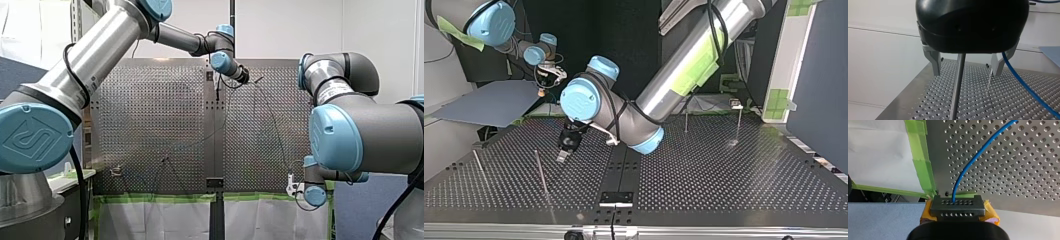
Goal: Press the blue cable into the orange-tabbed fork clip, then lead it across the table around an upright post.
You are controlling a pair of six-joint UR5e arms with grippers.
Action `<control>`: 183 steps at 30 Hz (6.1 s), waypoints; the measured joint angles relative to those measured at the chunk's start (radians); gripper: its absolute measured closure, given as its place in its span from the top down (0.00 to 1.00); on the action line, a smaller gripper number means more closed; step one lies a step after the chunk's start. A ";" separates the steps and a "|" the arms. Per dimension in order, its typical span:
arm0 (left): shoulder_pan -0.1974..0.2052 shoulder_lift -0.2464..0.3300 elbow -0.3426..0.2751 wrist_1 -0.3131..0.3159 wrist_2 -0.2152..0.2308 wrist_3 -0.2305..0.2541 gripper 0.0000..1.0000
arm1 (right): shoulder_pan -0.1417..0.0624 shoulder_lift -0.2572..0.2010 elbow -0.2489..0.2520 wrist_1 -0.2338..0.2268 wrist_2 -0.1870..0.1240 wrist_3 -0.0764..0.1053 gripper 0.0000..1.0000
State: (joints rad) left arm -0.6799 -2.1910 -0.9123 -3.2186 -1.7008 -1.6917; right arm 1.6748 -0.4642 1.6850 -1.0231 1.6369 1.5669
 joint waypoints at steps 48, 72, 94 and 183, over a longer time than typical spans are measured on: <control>0.003 0.000 -0.091 -0.397 -0.302 0.177 1.00 | 0.047 -0.184 -0.003 0.140 -0.055 0.013 0.00; -0.010 0.000 -0.091 -0.408 -0.375 0.219 1.00 | 0.078 -0.442 -0.014 0.206 -0.083 0.100 0.00; -0.012 0.000 -0.091 -0.337 -0.142 0.099 1.00 | 0.095 -0.663 -0.114 0.356 -0.075 0.125 0.00; -0.080 0.002 0.069 -0.069 -0.056 -0.506 1.00 | 0.207 -1.064 -0.012 0.567 -0.054 0.135 0.00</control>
State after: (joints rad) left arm -0.7597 -2.1895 -0.8431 -3.2876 -1.7568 -2.1980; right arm 1.8820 -1.5287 1.6728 -0.4556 1.5834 1.7021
